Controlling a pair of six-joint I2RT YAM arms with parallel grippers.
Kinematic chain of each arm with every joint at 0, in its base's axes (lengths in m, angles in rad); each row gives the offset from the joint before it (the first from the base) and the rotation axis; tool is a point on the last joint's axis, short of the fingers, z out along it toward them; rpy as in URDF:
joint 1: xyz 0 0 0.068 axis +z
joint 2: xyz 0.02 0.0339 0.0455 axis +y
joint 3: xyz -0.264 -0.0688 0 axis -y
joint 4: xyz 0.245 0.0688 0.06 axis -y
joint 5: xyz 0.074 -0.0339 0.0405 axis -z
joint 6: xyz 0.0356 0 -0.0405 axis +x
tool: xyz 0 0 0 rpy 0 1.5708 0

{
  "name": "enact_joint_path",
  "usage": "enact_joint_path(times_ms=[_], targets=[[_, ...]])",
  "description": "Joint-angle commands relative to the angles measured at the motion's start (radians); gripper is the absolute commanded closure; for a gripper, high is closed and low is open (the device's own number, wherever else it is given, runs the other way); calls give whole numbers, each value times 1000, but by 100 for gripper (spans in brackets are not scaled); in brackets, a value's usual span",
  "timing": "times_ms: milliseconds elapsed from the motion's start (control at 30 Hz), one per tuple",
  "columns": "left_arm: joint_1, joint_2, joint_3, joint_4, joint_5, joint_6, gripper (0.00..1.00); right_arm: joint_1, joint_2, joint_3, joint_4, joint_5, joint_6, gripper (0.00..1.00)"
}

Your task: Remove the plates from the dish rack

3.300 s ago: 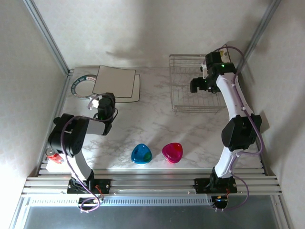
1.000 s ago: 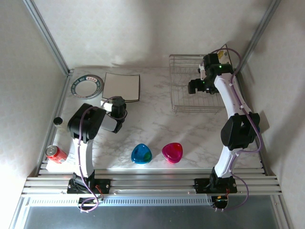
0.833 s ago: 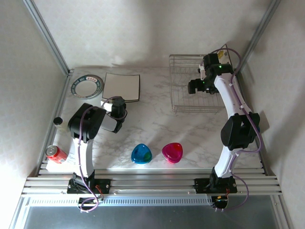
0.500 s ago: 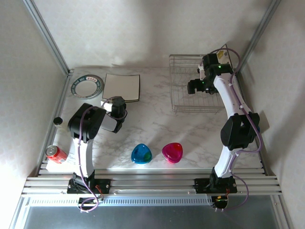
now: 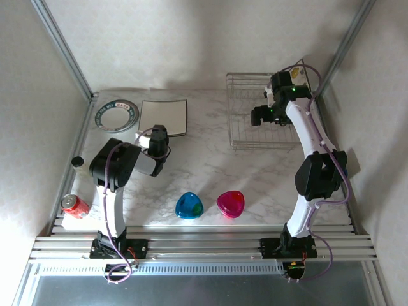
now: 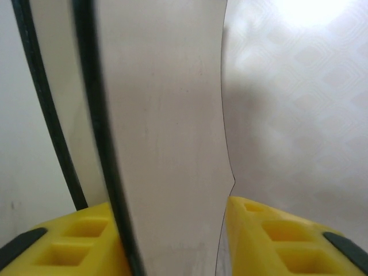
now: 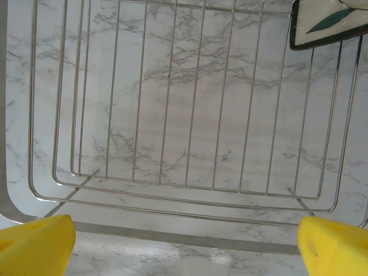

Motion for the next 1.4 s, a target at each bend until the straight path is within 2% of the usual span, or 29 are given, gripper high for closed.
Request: enact_joint_path(times_ms=[0, 233, 567, 900, 1133, 1367], targets=[[4, -78, 35, -21, 2, 39, 52, 7, -6, -3, 16, 10, -2, 1], [10, -108, 61, -137, 22, 74, 40, 9, 12, 8, 31, -3, 6, 1], [25, -115, 46, -175, 63, 83, 38, 9, 7, 3, 49, -14, 8, 1], [35, -95, 96, -283, 164, 113, 36, 9, -9, -30, 67, -15, 19, 1], [52, -121, 95, -352, 192, 143, 20, 10, -15, -49, 74, -9, 18, 1], [61, -136, 80, -374, 233, 155, 17, 9, -13, -37, 74, -12, 17, 1]])
